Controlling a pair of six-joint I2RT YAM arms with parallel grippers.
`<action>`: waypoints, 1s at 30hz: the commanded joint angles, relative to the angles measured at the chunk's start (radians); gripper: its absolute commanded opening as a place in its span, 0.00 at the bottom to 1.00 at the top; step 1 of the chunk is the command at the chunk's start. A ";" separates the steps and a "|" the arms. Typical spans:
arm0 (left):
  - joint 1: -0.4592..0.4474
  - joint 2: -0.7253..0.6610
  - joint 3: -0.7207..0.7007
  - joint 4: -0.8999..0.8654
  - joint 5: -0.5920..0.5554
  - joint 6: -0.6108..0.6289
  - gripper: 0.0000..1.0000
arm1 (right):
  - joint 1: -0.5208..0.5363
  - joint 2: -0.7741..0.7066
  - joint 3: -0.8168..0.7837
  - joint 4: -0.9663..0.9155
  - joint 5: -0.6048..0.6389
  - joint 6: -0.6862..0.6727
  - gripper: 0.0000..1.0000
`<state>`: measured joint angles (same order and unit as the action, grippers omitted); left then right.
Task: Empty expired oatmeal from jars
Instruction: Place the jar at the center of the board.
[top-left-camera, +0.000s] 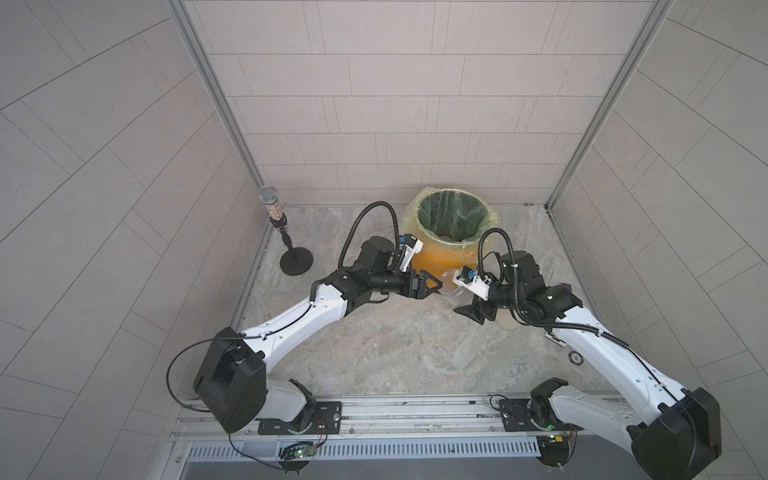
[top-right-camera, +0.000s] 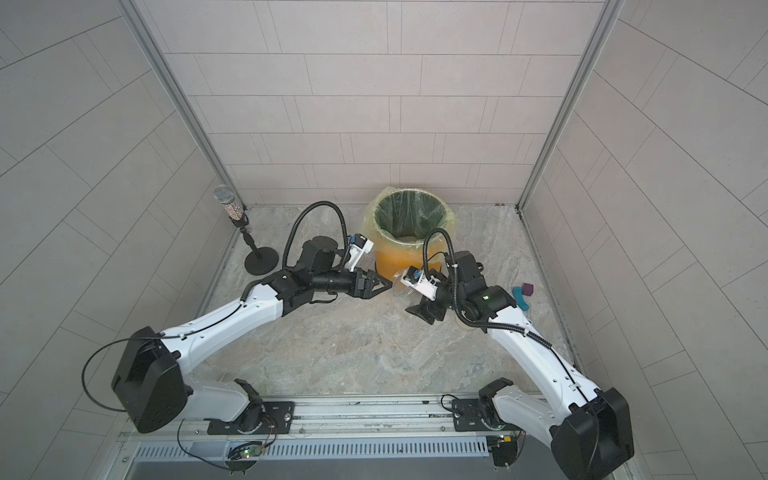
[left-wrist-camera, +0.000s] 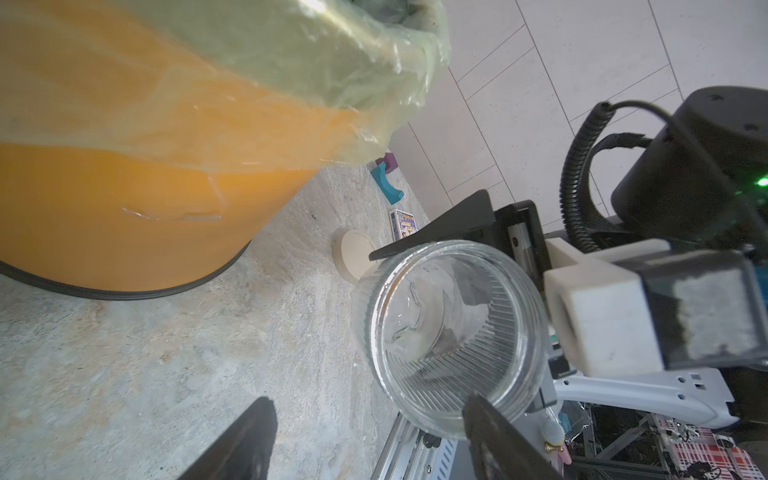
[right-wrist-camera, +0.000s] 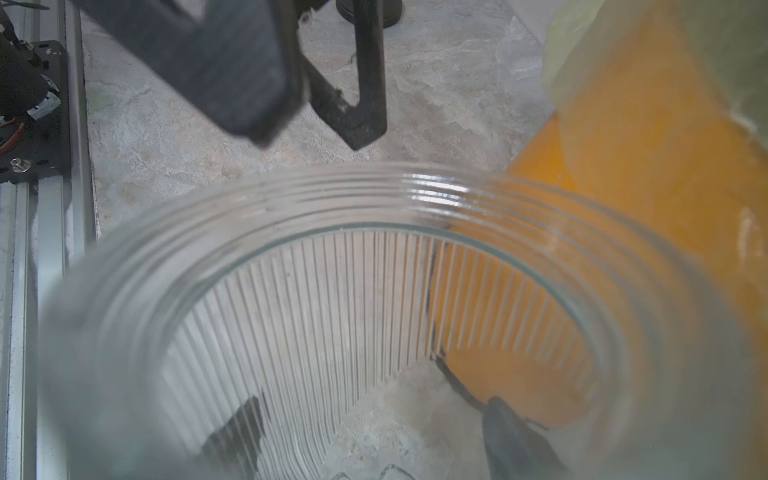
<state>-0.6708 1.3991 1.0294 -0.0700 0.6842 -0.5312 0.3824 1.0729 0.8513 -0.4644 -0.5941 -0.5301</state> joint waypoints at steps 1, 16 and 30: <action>-0.005 0.005 0.022 0.050 0.008 0.004 0.77 | 0.019 0.011 0.035 0.087 -0.030 0.010 0.00; -0.004 0.073 0.056 0.033 0.029 0.009 0.45 | 0.099 0.069 0.063 0.127 0.001 0.029 0.00; -0.018 0.088 0.088 -0.088 0.032 0.074 0.00 | 0.146 0.099 0.079 0.127 0.038 0.026 0.00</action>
<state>-0.6640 1.4811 1.0702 -0.1463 0.6563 -0.4637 0.5137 1.1744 0.8864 -0.4229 -0.5465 -0.5114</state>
